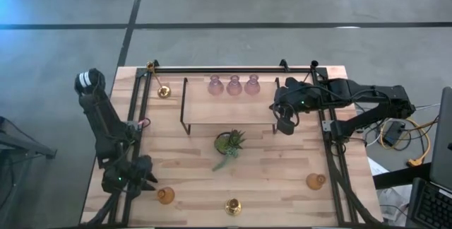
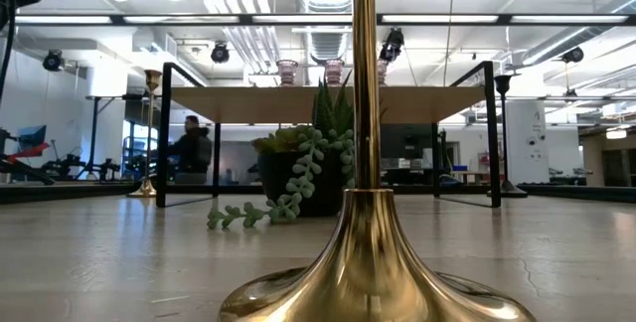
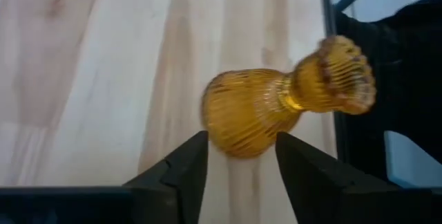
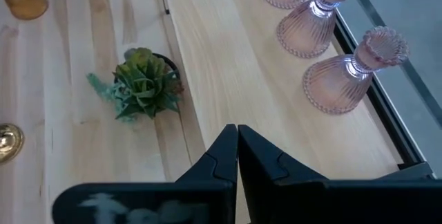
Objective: Pick & Place candle stick holders
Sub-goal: Put the left yellow glass candle holder on the shelf
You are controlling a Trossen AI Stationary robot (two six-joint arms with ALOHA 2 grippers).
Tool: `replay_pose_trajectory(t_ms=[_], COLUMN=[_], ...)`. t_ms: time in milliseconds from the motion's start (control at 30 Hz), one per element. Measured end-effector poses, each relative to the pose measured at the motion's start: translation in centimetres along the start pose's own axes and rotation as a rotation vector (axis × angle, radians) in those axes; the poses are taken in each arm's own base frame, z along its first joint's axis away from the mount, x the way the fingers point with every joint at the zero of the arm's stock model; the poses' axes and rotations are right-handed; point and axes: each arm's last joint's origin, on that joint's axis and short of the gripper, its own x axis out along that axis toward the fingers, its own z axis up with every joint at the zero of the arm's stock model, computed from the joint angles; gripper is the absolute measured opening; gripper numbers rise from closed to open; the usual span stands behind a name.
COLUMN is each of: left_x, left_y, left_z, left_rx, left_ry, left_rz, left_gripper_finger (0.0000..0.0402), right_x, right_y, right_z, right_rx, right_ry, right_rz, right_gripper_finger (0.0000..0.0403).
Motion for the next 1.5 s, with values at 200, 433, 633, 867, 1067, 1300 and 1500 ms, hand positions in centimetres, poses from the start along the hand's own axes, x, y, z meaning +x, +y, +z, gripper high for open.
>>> replay_pose_trajectory(t_ms=[200, 433, 633, 867, 1067, 1300, 1500], left_x=[0.4, 1.6, 2.6, 3.1, 3.6, 4.2, 4.7], left_y=[-0.8, -1.5, -1.1, -1.7, -1.8, -1.8, -1.8], left_z=[-0.1, -0.6, -0.8, -0.8, 0.0, 0.9, 1.6], left_rx=[0.079, 0.205, 0.226, 0.258, 0.290, 0.298, 0.300], left_ry=[-0.016, -0.045, -0.120, -0.161, -0.202, -0.238, -0.269], left_rz=[-0.063, -0.088, -0.009, -0.048, -0.032, -0.019, -0.018], left_gripper_finger=[0.0202, 0.0200, 0.0200, 0.0200, 0.0200, 0.0200, 0.0208], right_x=[0.0, 0.0, 0.0, 0.0, 0.0, 0.0, 0.0], right_y=[0.0, 0.0, 0.0, 0.0, -0.1, -0.1, -0.1], right_z=[0.0, 0.0, 0.0, 0.0, 0.0, 0.0, 0.0], right_rx=[-0.007, -0.015, -0.014, -0.018, -0.016, -0.015, -0.014], right_ry=[0.000, 0.000, -0.001, -0.002, -0.003, -0.003, -0.003], right_rz=[0.000, 0.002, 0.002, 0.002, 0.000, -0.001, -0.001], right_gripper_finger=[0.0008, 0.0008, 0.0008, 0.0008, 0.0008, 0.0008, 0.0008])
